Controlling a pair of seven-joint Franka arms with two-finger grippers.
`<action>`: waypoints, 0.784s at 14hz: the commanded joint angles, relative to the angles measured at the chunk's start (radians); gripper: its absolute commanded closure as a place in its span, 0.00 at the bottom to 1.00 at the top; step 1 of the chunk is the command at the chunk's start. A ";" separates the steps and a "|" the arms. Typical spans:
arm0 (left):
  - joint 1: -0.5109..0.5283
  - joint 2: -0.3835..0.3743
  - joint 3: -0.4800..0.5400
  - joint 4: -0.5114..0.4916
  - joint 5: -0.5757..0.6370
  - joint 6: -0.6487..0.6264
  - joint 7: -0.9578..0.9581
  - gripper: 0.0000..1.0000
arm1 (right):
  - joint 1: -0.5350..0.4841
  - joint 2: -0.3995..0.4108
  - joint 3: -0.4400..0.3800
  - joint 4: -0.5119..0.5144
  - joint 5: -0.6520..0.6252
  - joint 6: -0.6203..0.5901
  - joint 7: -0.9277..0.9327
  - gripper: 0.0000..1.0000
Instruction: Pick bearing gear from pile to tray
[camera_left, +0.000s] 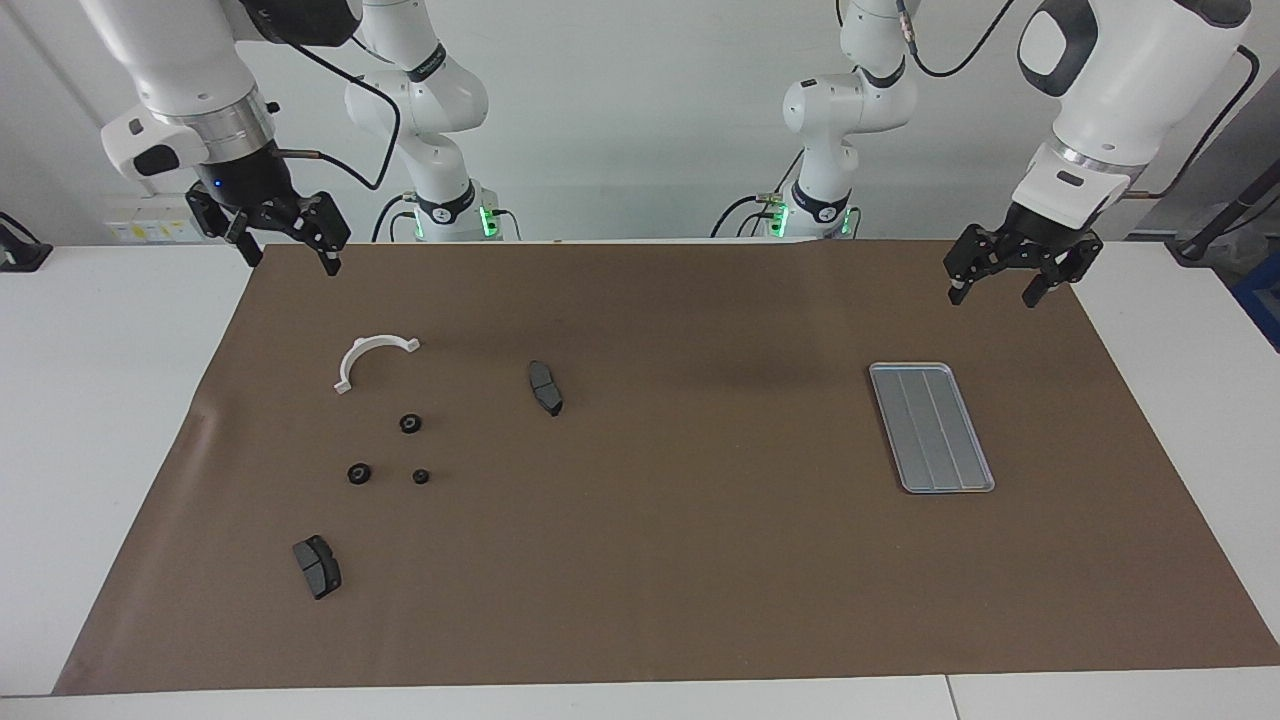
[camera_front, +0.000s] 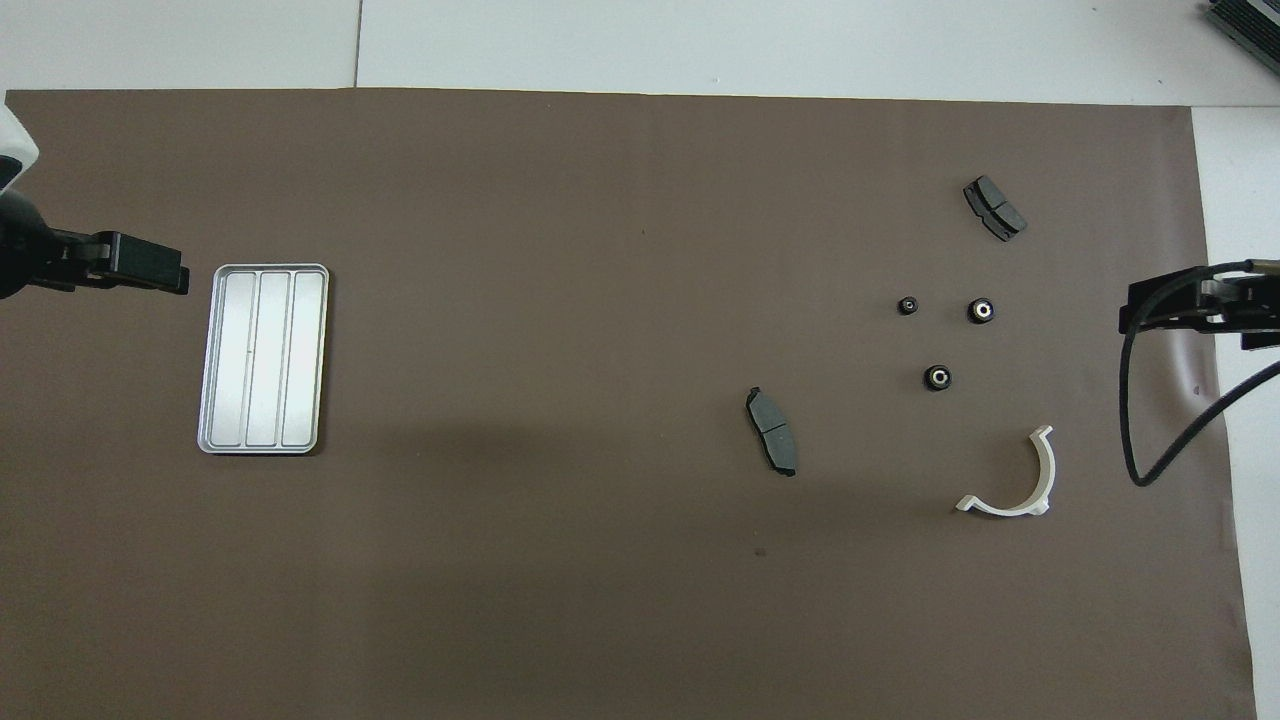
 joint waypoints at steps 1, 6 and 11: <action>0.001 -0.032 0.004 -0.039 0.002 0.018 0.001 0.00 | -0.005 -0.016 -0.004 -0.004 0.014 -0.020 -0.033 0.00; 0.001 -0.032 0.004 -0.037 0.002 0.018 0.001 0.00 | -0.005 -0.035 -0.001 -0.055 0.018 0.021 -0.038 0.00; 0.001 -0.032 0.004 -0.039 0.002 0.018 0.001 0.00 | -0.014 -0.032 -0.004 -0.118 0.018 0.102 -0.143 0.00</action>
